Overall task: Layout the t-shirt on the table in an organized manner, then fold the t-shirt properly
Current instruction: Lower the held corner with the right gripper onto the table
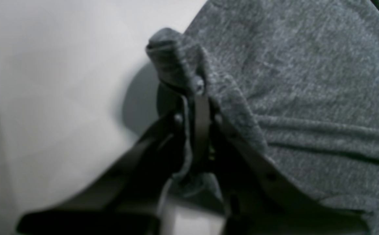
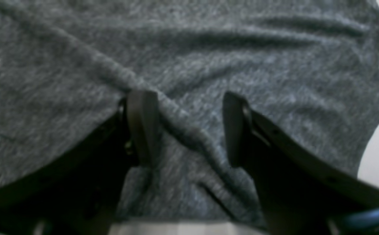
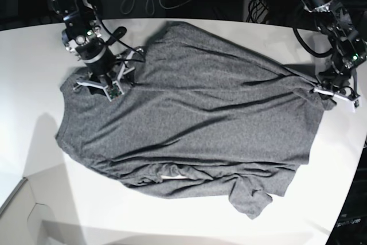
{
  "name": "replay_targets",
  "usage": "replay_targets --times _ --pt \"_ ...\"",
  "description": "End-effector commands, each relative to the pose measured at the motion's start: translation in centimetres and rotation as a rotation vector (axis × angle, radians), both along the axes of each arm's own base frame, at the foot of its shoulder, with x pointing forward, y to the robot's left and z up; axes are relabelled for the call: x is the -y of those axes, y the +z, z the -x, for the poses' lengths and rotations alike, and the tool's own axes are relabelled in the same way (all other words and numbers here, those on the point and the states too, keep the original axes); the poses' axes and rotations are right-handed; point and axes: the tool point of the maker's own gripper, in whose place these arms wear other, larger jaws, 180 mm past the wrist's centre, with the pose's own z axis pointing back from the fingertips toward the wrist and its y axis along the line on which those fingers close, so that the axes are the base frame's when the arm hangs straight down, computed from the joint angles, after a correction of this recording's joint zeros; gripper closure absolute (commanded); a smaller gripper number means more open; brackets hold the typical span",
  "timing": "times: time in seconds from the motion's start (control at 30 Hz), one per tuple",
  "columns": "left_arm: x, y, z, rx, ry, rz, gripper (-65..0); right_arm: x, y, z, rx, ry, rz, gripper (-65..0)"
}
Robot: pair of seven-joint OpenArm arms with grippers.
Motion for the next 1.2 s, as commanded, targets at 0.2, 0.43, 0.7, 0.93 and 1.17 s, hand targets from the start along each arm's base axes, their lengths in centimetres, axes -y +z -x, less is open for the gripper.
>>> replay_targets --times 0.2,0.43,0.7,0.93,1.17 --pt "-0.8 1.6 -1.0 0.052 0.003 -0.026 -0.1 -0.9 0.0 0.1 0.010 0.065 0.016 -32.6" --pt "-0.8 1.7 -1.0 0.053 0.003 -0.026 -0.1 -0.9 0.0 0.1 0.008 0.065 0.017 -30.2" --pt "-0.8 1.7 -1.0 0.055 0.004 -0.027 -0.1 0.0 -1.6 -0.1 -0.030 0.047 0.037 -15.7" --pt "-0.8 1.7 -1.0 0.055 0.004 -0.027 -0.1 0.2 -1.3 -0.5 -0.019 0.045 0.040 -4.6" --pt "-0.8 1.7 -1.0 0.056 0.004 -0.027 -0.1 -0.4 0.2 -0.7 0.020 0.058 0.026 0.0"
